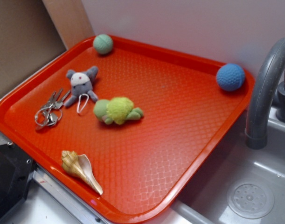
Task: Grab the green ball.
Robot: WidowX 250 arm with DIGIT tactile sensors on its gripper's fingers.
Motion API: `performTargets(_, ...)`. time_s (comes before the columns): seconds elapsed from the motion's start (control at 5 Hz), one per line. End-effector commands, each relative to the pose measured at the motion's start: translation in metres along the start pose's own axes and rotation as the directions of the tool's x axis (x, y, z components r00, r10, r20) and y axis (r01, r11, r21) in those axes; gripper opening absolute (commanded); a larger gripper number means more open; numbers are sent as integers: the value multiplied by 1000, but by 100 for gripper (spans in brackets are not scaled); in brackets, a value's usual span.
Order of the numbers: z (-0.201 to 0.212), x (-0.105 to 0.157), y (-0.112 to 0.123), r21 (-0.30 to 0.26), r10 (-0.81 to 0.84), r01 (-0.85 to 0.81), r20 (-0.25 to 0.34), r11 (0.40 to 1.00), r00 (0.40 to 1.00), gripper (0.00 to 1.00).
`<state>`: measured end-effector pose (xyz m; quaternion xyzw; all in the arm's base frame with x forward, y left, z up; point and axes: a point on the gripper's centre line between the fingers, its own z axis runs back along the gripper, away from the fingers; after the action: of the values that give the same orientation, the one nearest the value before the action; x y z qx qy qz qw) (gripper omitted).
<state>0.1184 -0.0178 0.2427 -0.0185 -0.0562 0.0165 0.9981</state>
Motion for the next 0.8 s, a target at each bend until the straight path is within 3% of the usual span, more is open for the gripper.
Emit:
performTargets(0.0,0,0,0,0,0,0,0,1000,1000,100)
performTargets(0.2,-52,46,48,108,225,-232,74,967,971,100)
performTargets(0.4,-83,79,82,124,281,-290,85,949,956,100)
performTargets(0.6,-108,104,107,153,306,-329,157,932,939,100)
